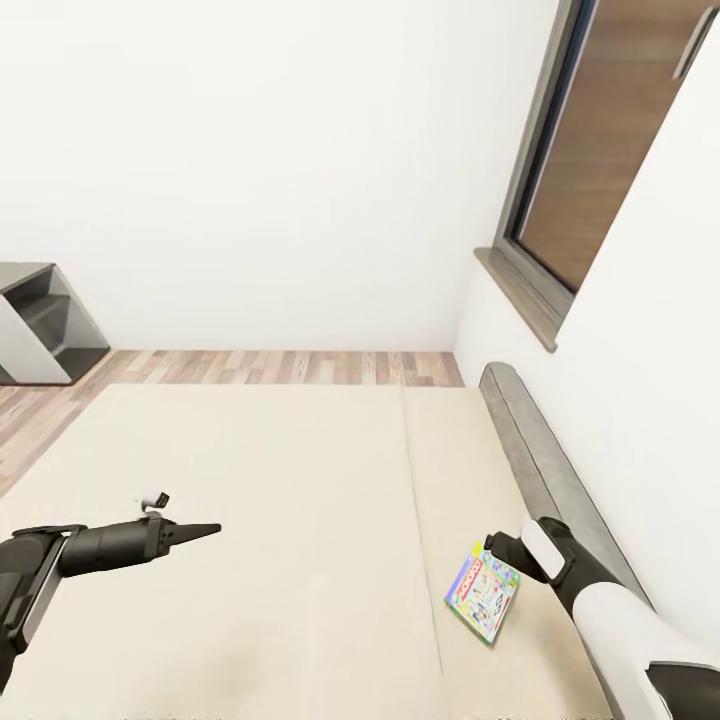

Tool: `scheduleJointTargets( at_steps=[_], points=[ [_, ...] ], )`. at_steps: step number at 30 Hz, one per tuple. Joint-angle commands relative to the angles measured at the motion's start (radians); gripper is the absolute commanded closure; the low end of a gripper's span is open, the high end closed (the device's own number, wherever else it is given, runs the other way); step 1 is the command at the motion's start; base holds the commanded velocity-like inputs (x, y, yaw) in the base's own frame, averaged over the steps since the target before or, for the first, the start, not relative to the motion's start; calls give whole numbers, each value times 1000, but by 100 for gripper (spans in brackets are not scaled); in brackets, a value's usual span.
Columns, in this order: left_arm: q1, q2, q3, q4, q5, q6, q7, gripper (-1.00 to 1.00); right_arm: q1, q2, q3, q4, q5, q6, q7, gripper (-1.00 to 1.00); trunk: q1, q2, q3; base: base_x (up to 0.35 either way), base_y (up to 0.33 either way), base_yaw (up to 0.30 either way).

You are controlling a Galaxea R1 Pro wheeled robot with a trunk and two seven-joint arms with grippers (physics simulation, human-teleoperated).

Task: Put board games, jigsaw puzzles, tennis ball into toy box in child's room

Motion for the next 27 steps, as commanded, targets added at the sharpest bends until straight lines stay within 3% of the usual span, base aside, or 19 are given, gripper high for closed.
scheduleJointTargets(
  at_steps=[1,27],
  points=[
    [-1,0,0,0,0,11,-4,-100,0,0,-2,-2,-10,3,-8,-100,1,-2,-4,0,0,0],
    [0,0,0,0,0,11,-4,-100,0,8,-3,-3,-5,5,-8,-100,1,-2,-46,0,0,0]
  ],
)
